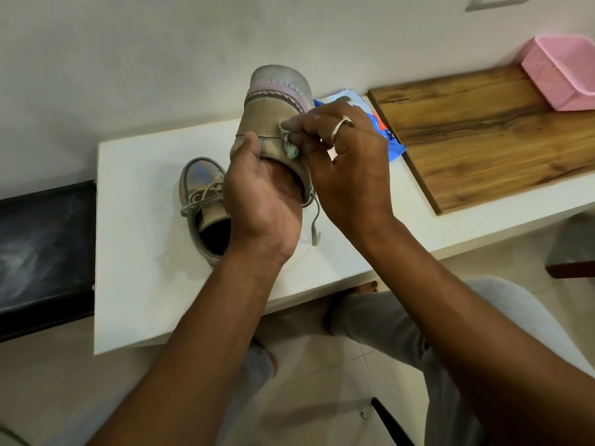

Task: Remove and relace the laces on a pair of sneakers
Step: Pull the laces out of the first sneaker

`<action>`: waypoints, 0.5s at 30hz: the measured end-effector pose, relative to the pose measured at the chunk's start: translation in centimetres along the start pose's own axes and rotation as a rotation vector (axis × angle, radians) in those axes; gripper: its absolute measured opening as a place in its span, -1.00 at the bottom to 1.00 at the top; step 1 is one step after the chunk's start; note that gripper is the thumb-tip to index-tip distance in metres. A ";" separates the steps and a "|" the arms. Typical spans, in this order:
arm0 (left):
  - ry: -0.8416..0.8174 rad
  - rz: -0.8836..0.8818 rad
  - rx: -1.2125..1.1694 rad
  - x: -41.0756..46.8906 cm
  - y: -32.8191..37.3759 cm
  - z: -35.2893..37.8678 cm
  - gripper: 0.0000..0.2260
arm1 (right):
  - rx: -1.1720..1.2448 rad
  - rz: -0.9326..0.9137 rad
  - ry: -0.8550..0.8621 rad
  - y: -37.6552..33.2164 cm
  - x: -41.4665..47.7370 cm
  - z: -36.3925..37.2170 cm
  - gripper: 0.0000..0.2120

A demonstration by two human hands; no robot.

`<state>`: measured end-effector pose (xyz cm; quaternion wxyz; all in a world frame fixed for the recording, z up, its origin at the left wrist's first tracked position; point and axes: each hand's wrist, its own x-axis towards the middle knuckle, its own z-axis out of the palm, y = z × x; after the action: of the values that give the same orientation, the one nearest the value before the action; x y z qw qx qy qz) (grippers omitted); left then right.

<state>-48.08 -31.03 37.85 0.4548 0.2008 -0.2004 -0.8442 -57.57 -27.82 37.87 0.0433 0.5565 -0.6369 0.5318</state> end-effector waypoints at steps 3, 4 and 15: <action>0.019 0.041 -0.071 0.2 0.1 0.2 -0.55 | -0.033 0.111 -0.006 1.1 -0.4 -0.1 -0.84; 0.030 0.055 -0.084 0.3 0.2 0.2 -0.56 | -0.051 0.163 -0.015 1.4 -0.5 -0.2 -0.84; 0.063 0.081 -0.055 0.4 0.5 -0.2 -0.57 | -0.028 0.363 -0.084 2.8 -1.6 0.2 -0.85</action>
<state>-47.88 -31.63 37.89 0.5002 0.2065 -0.1707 -0.8234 -58.97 -27.39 34.98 -0.0722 0.4535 -0.7355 0.4981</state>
